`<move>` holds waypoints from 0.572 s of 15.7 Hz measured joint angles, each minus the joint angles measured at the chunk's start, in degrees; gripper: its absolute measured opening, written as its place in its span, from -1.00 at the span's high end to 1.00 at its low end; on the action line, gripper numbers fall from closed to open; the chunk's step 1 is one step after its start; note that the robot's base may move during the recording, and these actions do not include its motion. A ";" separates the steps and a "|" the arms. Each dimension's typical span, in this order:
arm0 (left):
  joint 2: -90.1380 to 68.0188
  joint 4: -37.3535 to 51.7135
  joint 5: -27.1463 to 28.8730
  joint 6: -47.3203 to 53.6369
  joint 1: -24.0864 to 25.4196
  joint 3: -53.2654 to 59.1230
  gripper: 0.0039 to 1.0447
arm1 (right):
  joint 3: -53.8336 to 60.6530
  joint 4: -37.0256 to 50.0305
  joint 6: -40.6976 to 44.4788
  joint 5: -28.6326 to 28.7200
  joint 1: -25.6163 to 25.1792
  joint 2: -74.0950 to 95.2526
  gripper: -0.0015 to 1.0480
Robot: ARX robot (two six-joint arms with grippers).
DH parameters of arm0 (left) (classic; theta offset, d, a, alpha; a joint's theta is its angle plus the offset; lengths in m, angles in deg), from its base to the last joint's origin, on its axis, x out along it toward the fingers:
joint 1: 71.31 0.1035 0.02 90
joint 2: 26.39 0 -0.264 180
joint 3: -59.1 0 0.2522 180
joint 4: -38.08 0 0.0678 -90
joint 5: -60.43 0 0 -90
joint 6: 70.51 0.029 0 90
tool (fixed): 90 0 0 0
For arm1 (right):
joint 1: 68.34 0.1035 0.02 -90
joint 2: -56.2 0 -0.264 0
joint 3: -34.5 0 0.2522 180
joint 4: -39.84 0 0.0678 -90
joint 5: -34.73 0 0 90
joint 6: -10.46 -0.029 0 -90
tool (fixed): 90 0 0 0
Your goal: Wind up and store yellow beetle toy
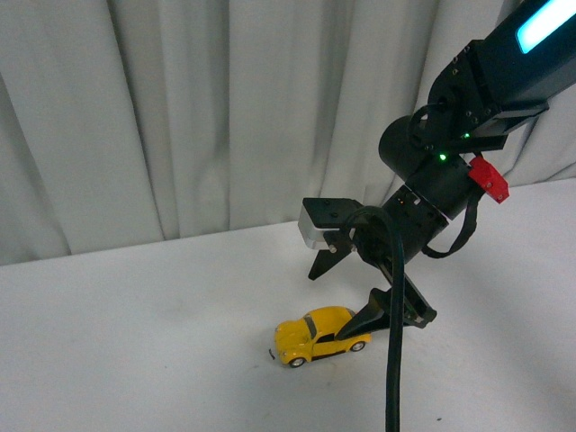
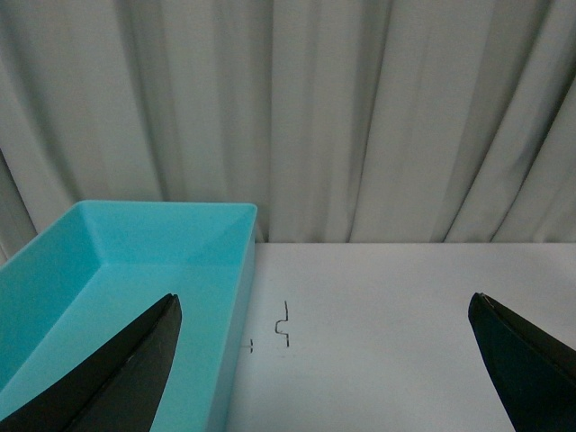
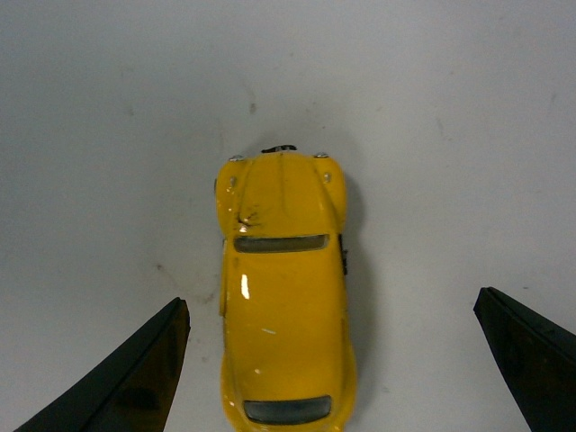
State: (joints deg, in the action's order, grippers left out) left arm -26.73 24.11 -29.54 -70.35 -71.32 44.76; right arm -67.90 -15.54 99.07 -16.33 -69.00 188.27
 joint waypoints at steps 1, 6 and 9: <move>0.00 0.02 0.00 0.00 0.00 0.00 -0.88 | 1.09 1.09 -1.40 -0.09 0.39 -0.02 -0.87; 0.00 0.00 0.00 0.00 0.00 0.00 -0.88 | 4.50 5.95 -6.75 -1.27 2.62 -0.02 -0.87; 0.00 0.00 0.00 0.00 0.00 0.00 -0.88 | 5.77 6.47 -8.04 -2.19 2.54 -0.02 -0.87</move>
State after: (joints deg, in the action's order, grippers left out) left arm -26.73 24.11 -29.54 -70.35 -71.32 44.76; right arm -62.13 -9.07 91.03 -18.51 -66.47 188.25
